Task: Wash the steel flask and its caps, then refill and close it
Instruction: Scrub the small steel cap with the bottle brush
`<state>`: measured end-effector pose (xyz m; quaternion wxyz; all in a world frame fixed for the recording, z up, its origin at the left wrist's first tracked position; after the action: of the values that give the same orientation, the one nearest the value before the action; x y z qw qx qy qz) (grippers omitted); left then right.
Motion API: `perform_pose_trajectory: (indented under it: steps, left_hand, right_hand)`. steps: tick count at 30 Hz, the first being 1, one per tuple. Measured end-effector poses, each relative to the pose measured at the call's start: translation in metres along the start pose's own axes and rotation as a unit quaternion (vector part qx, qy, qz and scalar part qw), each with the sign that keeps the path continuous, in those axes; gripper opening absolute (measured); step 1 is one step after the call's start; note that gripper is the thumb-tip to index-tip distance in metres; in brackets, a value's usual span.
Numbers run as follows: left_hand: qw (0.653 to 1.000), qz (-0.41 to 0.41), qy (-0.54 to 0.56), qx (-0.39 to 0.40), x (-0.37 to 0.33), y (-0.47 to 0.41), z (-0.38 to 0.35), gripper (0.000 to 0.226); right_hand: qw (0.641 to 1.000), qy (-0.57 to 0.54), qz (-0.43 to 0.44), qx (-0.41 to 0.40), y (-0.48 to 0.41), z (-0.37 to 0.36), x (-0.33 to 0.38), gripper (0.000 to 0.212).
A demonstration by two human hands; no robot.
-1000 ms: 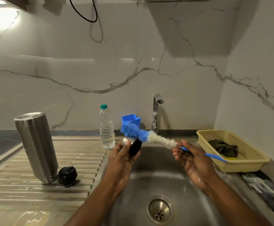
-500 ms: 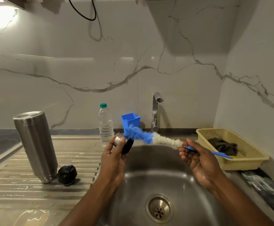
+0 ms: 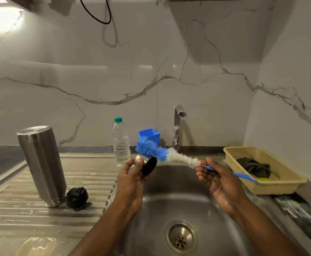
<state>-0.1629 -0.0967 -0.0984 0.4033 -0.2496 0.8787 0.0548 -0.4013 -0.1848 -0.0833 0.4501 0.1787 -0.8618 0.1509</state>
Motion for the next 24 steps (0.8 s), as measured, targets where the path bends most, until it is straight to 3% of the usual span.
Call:
perform_pose_trajectory:
  steps: [3,6,10,13,19,24]
  left_hand:
    - [0.999,-0.009,0.031,-0.006,-0.005,-0.004,0.007,0.043]
    - [1.0,0.013,0.026,0.006,0.003,-0.004,0.004,0.03]
    - [1.0,0.009,0.004,-0.005,0.003,-0.003,0.003,0.052]
    - [1.0,-0.005,0.008,-0.011,-0.001,-0.005,0.008,0.057]
    - [1.0,-0.009,0.017,0.003,0.001,-0.006,0.006,0.065]
    - [1.0,-0.01,0.027,0.004,-0.003,-0.006,0.009,0.067]
  right_hand:
    - [1.0,-0.01,0.013,-0.025,0.0,0.008,0.009,0.022]
    - [1.0,-0.012,-0.005,-0.001,0.002,0.002,-0.001,0.023]
    - [1.0,0.019,-0.001,0.007,0.001,-0.004,0.001,0.025]
    - [1.0,0.006,0.016,-0.024,-0.001,0.009,0.008,0.024]
    - [1.0,-0.003,-0.007,0.003,-0.001,0.001,0.0,0.023]
    - [1.0,-0.016,0.008,-0.022,-0.002,0.01,0.006,0.021]
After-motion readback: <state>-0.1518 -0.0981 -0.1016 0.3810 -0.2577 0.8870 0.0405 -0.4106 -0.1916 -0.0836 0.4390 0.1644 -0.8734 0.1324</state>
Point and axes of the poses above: each hand's wrist, its own y-axis away from the middle knuckle, its own z-axis out of the back of the hand, x = y × z, the point moved 2 cm from there along -y, towards the middle knuckle, and after that the axes turned 7 degrees about x, right-handed, at the moved point
